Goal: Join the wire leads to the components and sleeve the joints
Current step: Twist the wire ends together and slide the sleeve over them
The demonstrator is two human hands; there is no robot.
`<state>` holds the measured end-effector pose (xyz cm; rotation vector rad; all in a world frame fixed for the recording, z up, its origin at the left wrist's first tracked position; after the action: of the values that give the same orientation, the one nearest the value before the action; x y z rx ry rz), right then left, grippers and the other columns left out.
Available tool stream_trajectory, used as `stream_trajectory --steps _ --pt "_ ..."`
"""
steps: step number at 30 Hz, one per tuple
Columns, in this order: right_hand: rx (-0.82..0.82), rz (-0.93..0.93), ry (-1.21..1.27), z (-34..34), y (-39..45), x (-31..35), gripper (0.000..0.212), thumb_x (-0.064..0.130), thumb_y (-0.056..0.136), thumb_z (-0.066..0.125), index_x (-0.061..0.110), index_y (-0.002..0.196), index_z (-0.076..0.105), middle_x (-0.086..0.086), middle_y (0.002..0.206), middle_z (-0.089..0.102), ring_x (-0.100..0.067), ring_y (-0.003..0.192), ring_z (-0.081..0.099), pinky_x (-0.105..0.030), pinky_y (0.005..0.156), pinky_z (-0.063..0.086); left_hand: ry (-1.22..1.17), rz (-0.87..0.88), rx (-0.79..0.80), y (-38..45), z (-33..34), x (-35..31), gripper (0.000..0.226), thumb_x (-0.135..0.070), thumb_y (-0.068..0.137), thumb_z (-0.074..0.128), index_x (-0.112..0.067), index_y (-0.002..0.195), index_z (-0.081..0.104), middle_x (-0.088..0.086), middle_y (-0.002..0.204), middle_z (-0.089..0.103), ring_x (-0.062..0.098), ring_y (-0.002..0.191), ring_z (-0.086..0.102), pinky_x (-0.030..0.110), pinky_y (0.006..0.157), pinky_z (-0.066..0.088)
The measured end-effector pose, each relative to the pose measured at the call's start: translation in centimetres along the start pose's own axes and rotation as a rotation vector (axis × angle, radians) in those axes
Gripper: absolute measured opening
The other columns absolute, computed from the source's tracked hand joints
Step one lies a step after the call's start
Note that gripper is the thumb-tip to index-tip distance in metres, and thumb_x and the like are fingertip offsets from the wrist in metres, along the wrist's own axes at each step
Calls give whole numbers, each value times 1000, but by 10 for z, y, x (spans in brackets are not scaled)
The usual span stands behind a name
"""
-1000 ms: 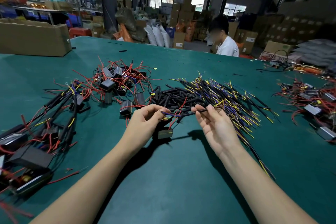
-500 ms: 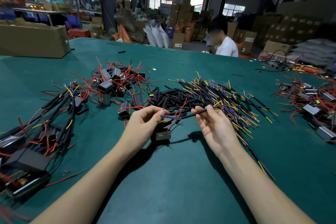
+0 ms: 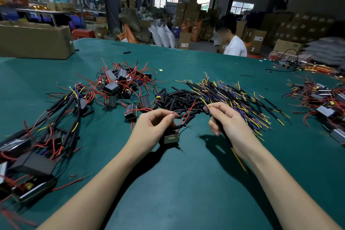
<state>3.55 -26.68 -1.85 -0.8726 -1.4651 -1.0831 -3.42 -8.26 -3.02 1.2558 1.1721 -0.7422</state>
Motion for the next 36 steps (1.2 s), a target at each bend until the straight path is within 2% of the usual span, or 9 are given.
stream_trajectory --steps 4,7,11,14,18,22,26,32,36 --pt "45 -74 -162 1 -3 5 15 6 98 48 10 90 61 -2 69 64 -10 54 53 -16 58 45 -33 -15 -5 1 -1 3 11 -7 93 58 -10 92 69 -1 70 68 1 64 63 11 65 48" --pt "78 -84 -187 8 -4 4 16 1 96 50 12 90 60 3 65 63 -8 47 42 -15 48 35 -54 -13 -3 3 -2 6 9 -5 91 60 -12 89 66 -1 70 70 7 67 67 17 68 52" --pt "132 -126 -306 19 -7 0 21 -1 92 53 15 94 66 5 63 63 -7 49 41 -18 52 32 -25 -12 -7 4 -3 8 10 -8 90 63 -17 85 66 -1 74 71 13 75 68 28 77 55" --pt "150 -168 -325 25 -9 -2 16 0 91 56 11 92 67 9 59 61 1 48 48 -8 53 35 -17 -6 -3 4 -2 8 10 -10 90 63 -17 85 68 -3 73 71 9 73 66 21 73 53" --pt "173 -184 -354 30 -12 -6 8 9 91 62 14 89 67 8 57 60 1 49 47 -11 54 36 -30 -7 11 2 -1 5 10 -11 91 62 -15 89 71 -6 71 70 3 69 65 13 67 49" --pt "164 -166 -338 32 -11 -9 10 10 90 63 18 87 67 6 62 63 0 54 52 -18 61 40 16 -6 25 2 1 4 10 -14 88 67 -20 81 72 -1 79 74 6 74 64 25 75 52" --pt "140 -162 -297 32 -10 -9 8 8 89 64 14 88 70 5 66 65 -2 59 54 -12 59 39 15 -13 39 2 1 4 13 -12 87 67 -23 80 72 -5 77 73 4 73 65 23 76 53" --pt "154 -148 -192 34 -11 -5 12 3 89 63 13 83 66 8 67 64 -4 62 55 -13 59 43 67 15 54 1 1 4 7 -15 88 67 -14 82 72 12 82 72 9 71 59 23 69 47" --pt "140 -140 -235 35 -12 -4 12 7 87 66 16 79 68 12 65 59 -1 59 48 -12 58 38 66 44 68 0 1 2 15 -12 88 66 -24 81 71 5 82 73 10 74 62 29 73 51"
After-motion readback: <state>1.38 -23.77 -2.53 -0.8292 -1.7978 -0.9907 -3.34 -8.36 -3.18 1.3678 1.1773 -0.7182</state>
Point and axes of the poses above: each hand's wrist, its own y-axis towards the middle knuckle, its own z-axis out of the palm, x = y × z, the point moved 3 cm from there along y, towards the middle knuckle
